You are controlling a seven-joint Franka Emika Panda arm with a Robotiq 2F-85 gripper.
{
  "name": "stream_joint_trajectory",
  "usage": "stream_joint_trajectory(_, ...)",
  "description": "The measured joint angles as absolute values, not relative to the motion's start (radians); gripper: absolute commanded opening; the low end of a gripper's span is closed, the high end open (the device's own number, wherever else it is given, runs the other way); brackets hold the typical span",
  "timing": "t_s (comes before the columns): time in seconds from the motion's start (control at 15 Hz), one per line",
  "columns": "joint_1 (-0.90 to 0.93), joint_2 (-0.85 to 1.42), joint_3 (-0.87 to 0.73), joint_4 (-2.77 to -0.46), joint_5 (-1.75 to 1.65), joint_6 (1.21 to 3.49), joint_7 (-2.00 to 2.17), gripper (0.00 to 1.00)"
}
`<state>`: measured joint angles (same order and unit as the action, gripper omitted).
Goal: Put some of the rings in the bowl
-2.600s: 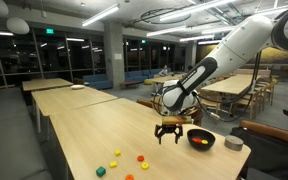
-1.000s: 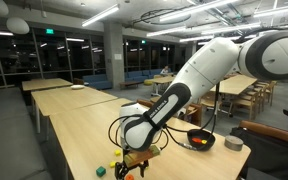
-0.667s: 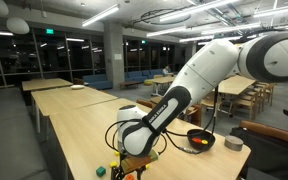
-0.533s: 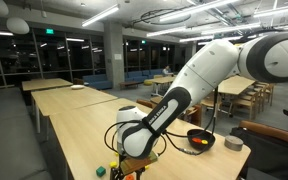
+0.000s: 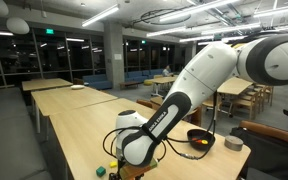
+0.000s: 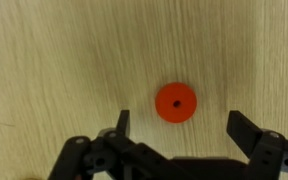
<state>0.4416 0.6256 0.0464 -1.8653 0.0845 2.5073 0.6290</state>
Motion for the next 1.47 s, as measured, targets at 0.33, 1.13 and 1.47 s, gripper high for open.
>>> stream_joint_trajectory(0.33, 0.455, 0.627, 0.039, -1.874, 0.05, 2.508, 0.653, 1.0)
stream_joint_trajectory(1.13, 0.47, 0.627, 0.034, -1.895, -0.02, 2.511, 0.717, 1.0)
stream_joint_trajectory(1.47, 0.47, 0.626, 0.034, -1.897, -0.022, 2.524, 0.724, 1.0)
